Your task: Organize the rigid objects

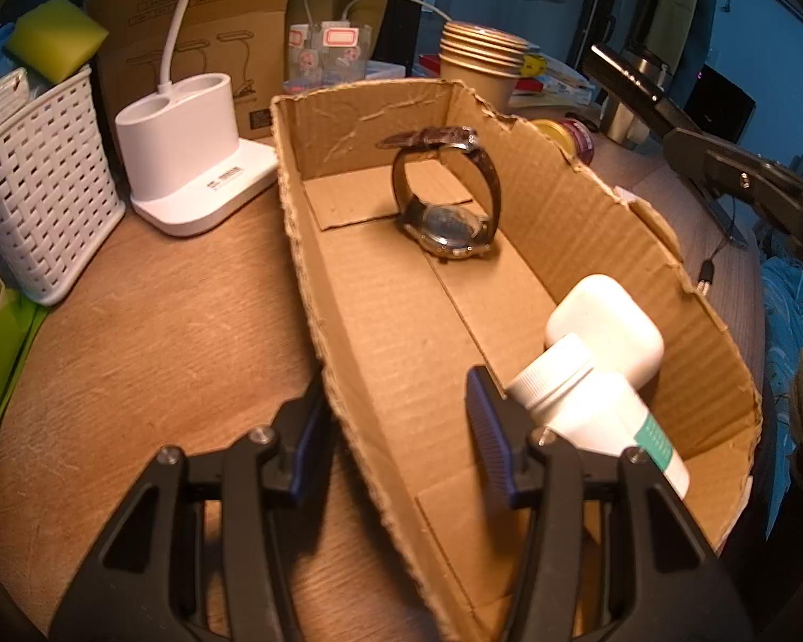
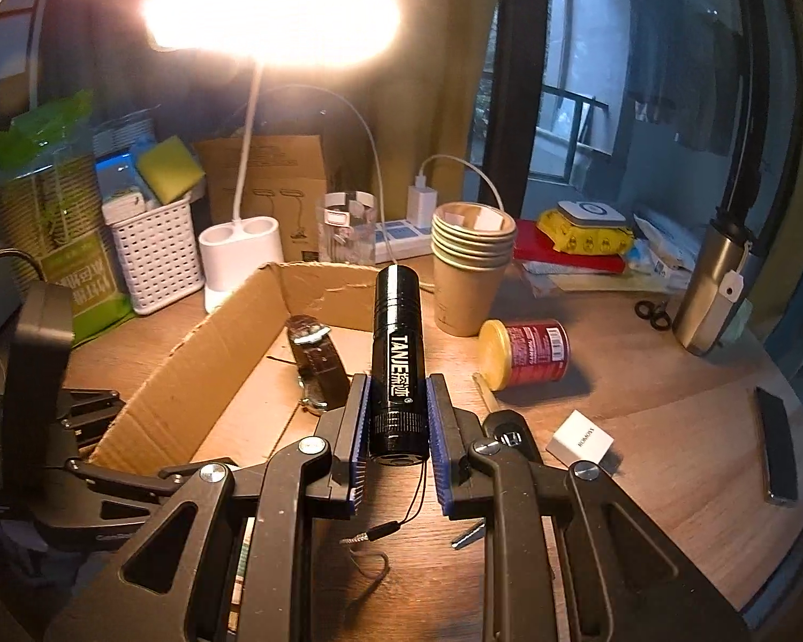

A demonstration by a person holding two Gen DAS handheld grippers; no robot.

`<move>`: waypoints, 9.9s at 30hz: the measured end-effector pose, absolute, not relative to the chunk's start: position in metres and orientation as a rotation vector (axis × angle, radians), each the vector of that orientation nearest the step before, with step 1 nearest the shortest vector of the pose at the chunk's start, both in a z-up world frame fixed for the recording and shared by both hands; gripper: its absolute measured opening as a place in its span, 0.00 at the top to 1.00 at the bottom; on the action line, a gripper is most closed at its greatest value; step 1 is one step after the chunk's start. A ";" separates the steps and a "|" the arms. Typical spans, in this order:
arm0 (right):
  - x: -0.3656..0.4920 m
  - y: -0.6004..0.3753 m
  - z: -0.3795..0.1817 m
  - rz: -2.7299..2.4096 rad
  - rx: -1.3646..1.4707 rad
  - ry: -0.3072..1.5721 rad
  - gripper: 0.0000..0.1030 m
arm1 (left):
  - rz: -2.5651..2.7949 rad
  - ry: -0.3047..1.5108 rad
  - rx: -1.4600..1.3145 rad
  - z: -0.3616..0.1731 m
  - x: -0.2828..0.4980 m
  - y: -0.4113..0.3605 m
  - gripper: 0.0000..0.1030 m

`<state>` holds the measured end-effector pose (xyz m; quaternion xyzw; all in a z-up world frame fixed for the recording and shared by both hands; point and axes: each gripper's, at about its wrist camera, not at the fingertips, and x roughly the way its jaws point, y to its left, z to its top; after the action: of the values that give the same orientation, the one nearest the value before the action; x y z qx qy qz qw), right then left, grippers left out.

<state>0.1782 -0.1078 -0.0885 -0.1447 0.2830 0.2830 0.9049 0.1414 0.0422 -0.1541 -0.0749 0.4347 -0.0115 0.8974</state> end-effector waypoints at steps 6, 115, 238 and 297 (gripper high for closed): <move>0.171 -0.104 -0.084 0.600 -0.304 0.569 0.79 | -0.024 0.900 -0.155 -0.154 0.141 0.042 0.50; 0.121 -0.164 -0.137 0.692 -0.307 0.735 0.59 | -0.024 0.900 -0.156 -0.154 0.141 0.043 0.50; 0.282 -0.184 -0.155 0.271 -0.177 0.778 0.47 | -0.023 0.900 -0.157 -0.154 0.141 0.043 0.50; 0.227 -0.150 -0.096 0.409 -0.180 0.613 0.38 | -0.023 0.900 -0.157 -0.154 0.142 0.044 0.50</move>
<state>0.2266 -0.1503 -0.0956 -0.0880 0.2994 0.1998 0.9288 0.1415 0.0436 -0.1544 -0.0760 0.4346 -0.0113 0.8973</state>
